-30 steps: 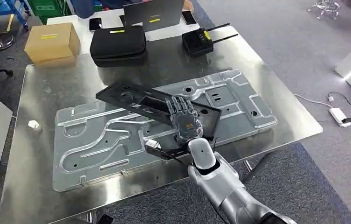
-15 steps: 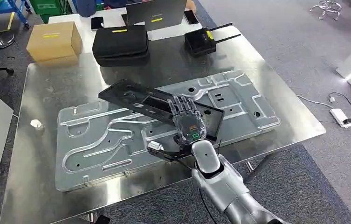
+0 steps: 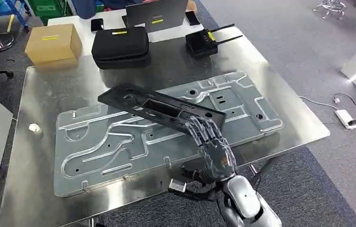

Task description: Take the parts from the cabinet and place them on the table.

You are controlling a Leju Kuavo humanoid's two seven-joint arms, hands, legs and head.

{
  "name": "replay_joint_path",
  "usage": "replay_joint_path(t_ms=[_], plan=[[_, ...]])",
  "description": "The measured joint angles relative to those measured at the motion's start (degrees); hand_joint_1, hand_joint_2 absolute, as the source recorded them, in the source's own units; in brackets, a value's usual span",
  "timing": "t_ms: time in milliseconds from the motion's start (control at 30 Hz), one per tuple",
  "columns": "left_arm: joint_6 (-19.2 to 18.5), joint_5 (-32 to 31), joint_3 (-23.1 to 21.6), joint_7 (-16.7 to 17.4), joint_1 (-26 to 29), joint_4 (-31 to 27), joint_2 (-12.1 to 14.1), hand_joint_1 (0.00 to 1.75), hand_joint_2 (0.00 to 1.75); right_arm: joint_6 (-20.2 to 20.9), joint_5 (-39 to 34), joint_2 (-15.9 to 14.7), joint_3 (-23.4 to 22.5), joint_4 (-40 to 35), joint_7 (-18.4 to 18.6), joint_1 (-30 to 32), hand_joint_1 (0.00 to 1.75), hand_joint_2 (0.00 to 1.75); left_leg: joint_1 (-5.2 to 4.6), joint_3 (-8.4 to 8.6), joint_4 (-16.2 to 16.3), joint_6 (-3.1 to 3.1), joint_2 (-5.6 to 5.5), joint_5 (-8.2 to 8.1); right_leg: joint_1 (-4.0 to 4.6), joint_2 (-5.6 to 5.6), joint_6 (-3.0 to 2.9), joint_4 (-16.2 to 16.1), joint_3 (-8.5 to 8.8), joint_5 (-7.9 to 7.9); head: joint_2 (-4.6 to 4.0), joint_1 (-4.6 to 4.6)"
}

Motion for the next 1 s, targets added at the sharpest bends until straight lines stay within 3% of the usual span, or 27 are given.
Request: replay_joint_path(t_ms=[67,100,133,200,233,267,300,333,400,433,533,567,600,667,733,767,800,833,900,933,1000], plan=[[0.1,0.0,0.2,0.0,0.2,0.0,0.0,0.00,0.00,-1.9,-2.1,-1.3,-0.2,-4.0,-2.1,2.6,0.00,0.00,-0.12,0.12,-0.3,0.65,-0.03,0.15,-0.09,0.04,0.60,-0.2,0.20,0.06,0.00,-0.04],[0.1,0.0,0.4,0.0,0.2,0.0,0.0,0.00,0.00,-2.5,-3.2,-1.9,-0.5,-6.2,-2.8,4.0,0.00,0.00,0.22,0.46,-0.8,1.19,0.14,0.50,-0.34,0.11,0.97,0.5,-0.02,-0.66,0.00,-0.02],[0.2,0.0,0.5,0.0,0.2,0.0,0.0,0.00,0.00,-2.9,-3.8,-2.4,-0.8,-7.7,-3.2,4.9,0.00,0.00,0.23,0.50,-0.9,1.49,0.15,0.54,-0.39,0.15,1.25,2.6,-0.86,-2.32,0.00,0.04],[0.6,-0.1,0.9,0.3,0.0,0.0,0.0,0.00,0.00,-3.5,-6.4,-2.9,-0.9,-9.9,-4.6,6.1,0.00,0.00,0.14,0.38,-0.9,1.77,0.24,0.57,-0.53,0.17,1.71,11.3,-4.89,-6.87,0.00,0.04],[1.0,-0.2,1.1,0.6,0.0,0.0,0.0,0.00,0.00,-3.9,-8.8,-2.9,-1.1,-10.7,-5.3,6.9,0.00,0.00,0.08,0.35,-0.9,1.82,0.25,0.54,-0.56,0.16,1.83,15.4,-6.84,-8.43,0.00,0.06],[1.4,-0.2,1.3,0.9,0.1,0.0,0.0,0.00,0.00,-4.5,-10.9,-2.9,-1.3,-11.3,-5.9,7.8,0.00,0.00,0.06,0.35,-0.8,1.83,0.23,0.53,-0.56,0.17,1.84,17.8,-8.00,-8.75,0.00,0.04],[2.0,-0.2,1.4,1.3,0.1,0.0,-0.1,0.00,0.00,-5.4,-13.7,-2.5,-1.9,-12.1,-6.8,8.4,0.00,0.00,0.05,0.40,-0.8,1.82,0.20,0.53,-0.56,0.17,1.76,17.1,-7.67,-7.56,0.00,0.07],[2.5,-0.2,1.4,1.5,0.2,0.0,-0.1,0.00,0.00,-5.9,-15.4,-2.1,-2.3,-12.6,-7.2,8.9,0.00,0.00,0.05,0.43,-0.7,1.78,0.17,0.48,-0.56,0.17,1.58,14.0,-6.15,-5.42,0.00,0.04],[3.3,-0.4,1.5,1.8,0.1,0.0,-0.2,0.00,0.00,-7.0,-19.8,-0.5,-3.5,-14.0,-8.3,9.6,0.00,0.00,0.01,0.61,-0.6,1.59,0.05,0.35,-0.49,0.17,0.80,3.1,-0.54,-0.41,0.00,0.04],[3.4,-0.5,1.5,2.1,0.1,0.0,-0.4,0.00,0.00,-7.4,-21.7,0.1,-4.2,-14.7,-8.9,9.9,0.00,0.00,-0.04,0.58,-0.5,1.46,0.05,0.29,-0.20,0.17,0.32,0.1,0.85,-0.98,0.00,0.04],[4.2,-1.0,1.6,2.8,0.2,0.0,-0.6,0.00,0.00,-7.9,-26.7,2.1,-5.7,-16.3,-10.7,11.1,0.00,0.00,-0.16,0.57,-0.6,0.39,0.08,0.29,0.30,0.20,0.01,-0.1,0.61,-0.65,0.00,0.04],[4.2,-1.1,1.6,3.1,0.2,0.0,-0.7,0.00,0.00,-8.0,-27.7,2.8,-6.1,-16.9,-11.1,11.6,0.00,0.00,-0.20,0.68,-0.8,0.01,0.10,0.39,0.26,0.27,-0.35,-0.3,0.61,-0.42,0.00,0.02],[4.3,-1.2,1.6,3.2,0.2,0.0,-0.7,0.00,0.00,-8.1,-28.0,3.3,-6.3,-17.3,-11.3,11.8,0.00,0.00,-0.29,0.35,-0.4,-0.34,0.18,-0.07,-0.54,0.19,-0.85,-1.0,1.07,0.06,0.00,0.02],[4.3,-1.2,1.6,3.3,0.2,0.0,-0.7,0.00,0.00,-8.2,-28.2,4.3,-6.6,-17.8,-11.5,11.9,0.00,0.00,-0.16,-1.53,4.6,-0.89,0.16,-3.72,-0.50,0.08,-1.28,-1.2,1.08,0.20,0.00,-0.09],[4.4,-1.2,1.6,3.3,0.3,0.0,-0.7,0.00,0.00,-8.2,-28.5,4.7,-6.8,-18.0,-11.5,12.4,0.00,0.00,0.02,-5.81,14.2,-1.36,0.17,-8.32,-0.38,-0.13,-1.35,-1.1,0.95,0.22,0.00,-0.07],[4.5,-1.3,1.6,3.4,0.4,0.0,-0.8,0.00,0.00,-8.2,-29.1,5.0,-7.0,-18.1,-11.7,12.7,0.00,0.00,0.04,-7.18,17.4,-1.49,0.18,-9.11,-0.36,-0.14,-1.35,-0.9,0.84,0.22,0.00,-0.09],[4.6,-1.6,1.6,3.6,0.5,0.0,-0.8,0.00,0.00,-8.2,-30.1,5.2,-7.2,-18.1,-12.1,13.0,0.00,0.00,0.06,-7.15,17.5,-1.54,0.18,-8.34,-0.36,-0.13,-1.38,-0.7,0.78,0.20,0.00,-0.09],[4.7,-1.6,1.6,3.7,0.5,0.0,-0.8,0.00,0.00,-8.1,-31.4,5.6,-7.6,-18.2,-12.7,13.2,0.00,0.00,0.08,-5.81,14.8,-1.51,0.18,-6.33,-0.36,-0.07,-1.39,-0.6,0.72,0.17,0.00,-0.09],[5.1,-1.6,1.7,4.0,0.6,0.0,-0.8,0.00,0.00,-7.3,-33.7,6.4,-8.5,-18.6,-14.0,14.0,0.00,0.00,0.07,-0.13,3.7,-1.08,0.19,-1.16,-0.35,0.05,-1.26,-0.4,0.79,0.05,0.00,-0.09],[5.1,-1.7,1.7,4.1,0.5,0.0,-0.8,0.00,0.00,-6.9,-34.5,6.8,-9.1,-18.7,-14.5,14.3,0.00,0.00,-0.01,1.55,-0.3,-0.62,0.20,-0.99,-0.28,0.06,-1.09,-0.2,0.66,-0.01,0.00,-0.07],[5.1,-1.6,1.9,4.2,0.5,0.0,-0.8,0.00,0.00,-6.6,-35.5,7.5,-9.9,-18.9,-15.1,14.8,0.00,0.00,-0.35,1.56,-0.6,-0.10,0.13,-0.62,0.00,0.12,-0.47,0.0,0.33,0.07,0.00,-0.02]])
